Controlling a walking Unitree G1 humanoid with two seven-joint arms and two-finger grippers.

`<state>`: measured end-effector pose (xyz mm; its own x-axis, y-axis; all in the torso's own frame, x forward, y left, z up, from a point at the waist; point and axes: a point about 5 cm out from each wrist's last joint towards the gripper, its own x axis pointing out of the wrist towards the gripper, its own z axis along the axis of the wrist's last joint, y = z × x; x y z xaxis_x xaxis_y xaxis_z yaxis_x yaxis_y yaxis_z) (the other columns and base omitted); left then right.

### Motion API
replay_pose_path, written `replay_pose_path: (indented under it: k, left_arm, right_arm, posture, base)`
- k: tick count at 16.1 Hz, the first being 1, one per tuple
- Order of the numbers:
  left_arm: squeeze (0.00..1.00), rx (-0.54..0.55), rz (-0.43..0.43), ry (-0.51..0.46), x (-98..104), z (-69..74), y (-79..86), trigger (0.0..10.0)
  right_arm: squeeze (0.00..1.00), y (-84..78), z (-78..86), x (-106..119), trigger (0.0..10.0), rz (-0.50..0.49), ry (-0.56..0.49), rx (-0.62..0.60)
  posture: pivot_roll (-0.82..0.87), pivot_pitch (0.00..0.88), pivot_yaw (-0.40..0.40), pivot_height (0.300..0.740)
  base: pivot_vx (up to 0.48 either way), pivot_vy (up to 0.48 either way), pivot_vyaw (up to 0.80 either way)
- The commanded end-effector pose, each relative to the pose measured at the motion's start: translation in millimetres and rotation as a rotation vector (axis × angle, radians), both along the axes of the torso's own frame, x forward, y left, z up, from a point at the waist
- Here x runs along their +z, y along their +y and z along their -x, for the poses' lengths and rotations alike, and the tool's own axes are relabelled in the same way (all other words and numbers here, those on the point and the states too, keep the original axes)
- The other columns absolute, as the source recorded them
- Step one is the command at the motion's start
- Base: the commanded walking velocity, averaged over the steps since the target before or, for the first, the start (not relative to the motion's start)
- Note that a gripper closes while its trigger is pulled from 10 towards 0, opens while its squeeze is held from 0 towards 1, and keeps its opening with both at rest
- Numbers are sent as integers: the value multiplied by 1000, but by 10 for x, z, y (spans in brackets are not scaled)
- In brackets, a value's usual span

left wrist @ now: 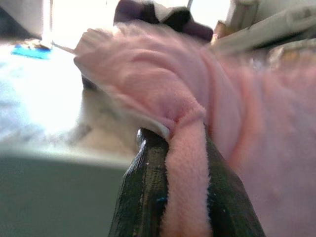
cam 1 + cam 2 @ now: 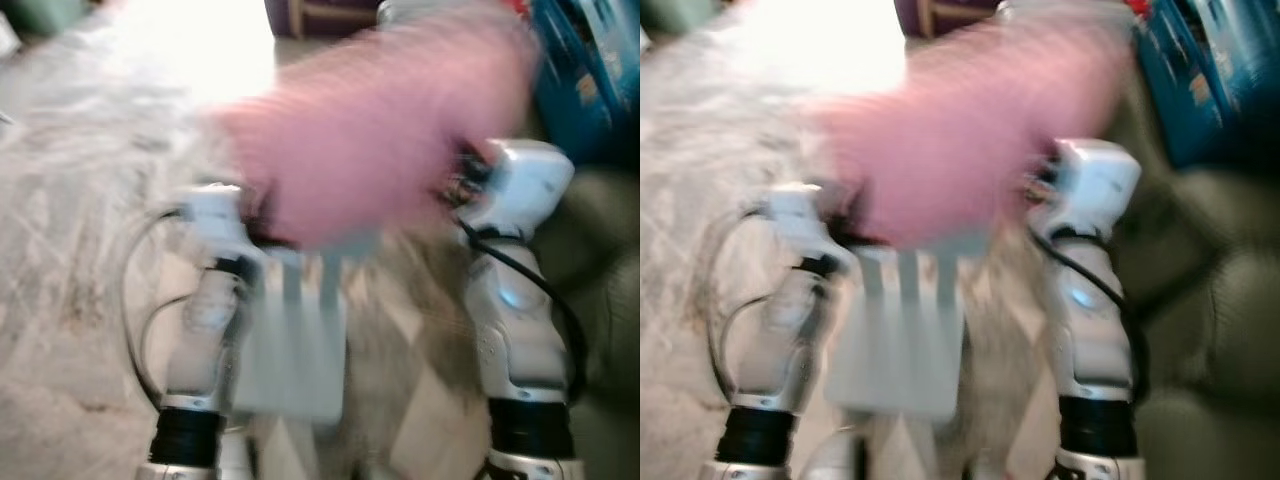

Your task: Move the pillow to the sofa

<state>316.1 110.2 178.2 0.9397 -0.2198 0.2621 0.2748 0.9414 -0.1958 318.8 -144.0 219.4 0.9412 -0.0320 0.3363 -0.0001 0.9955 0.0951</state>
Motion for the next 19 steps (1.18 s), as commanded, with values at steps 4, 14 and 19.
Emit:
replay_pose_path:
  k: [4, 14, 19]
  left_arm:
    - [0, 72, -9, 43, -89, 5, 210, 0]
    - [0, 107, 26, 121, -170, -28, 256, 4745]
    - [0, 194, -27, 127, -178, -27, 351, 10000]
  right_arm:
    - [0, 246, 16, 184, 0, 9, -79, 98]
    - [0, 329, 26, 72, 0, -16, -13, 151]
    - [0, 309, 44, -98, 7294, -88, 87, 132]
  posture:
    - [-41, 132, -22, 740]
    - [-42, 127, -29, 740]
    - [-37, 128, -35, 740]
  base:
    - [0, 0, 0]
    - [0, 0, 0]
    - [0, 0, 0]
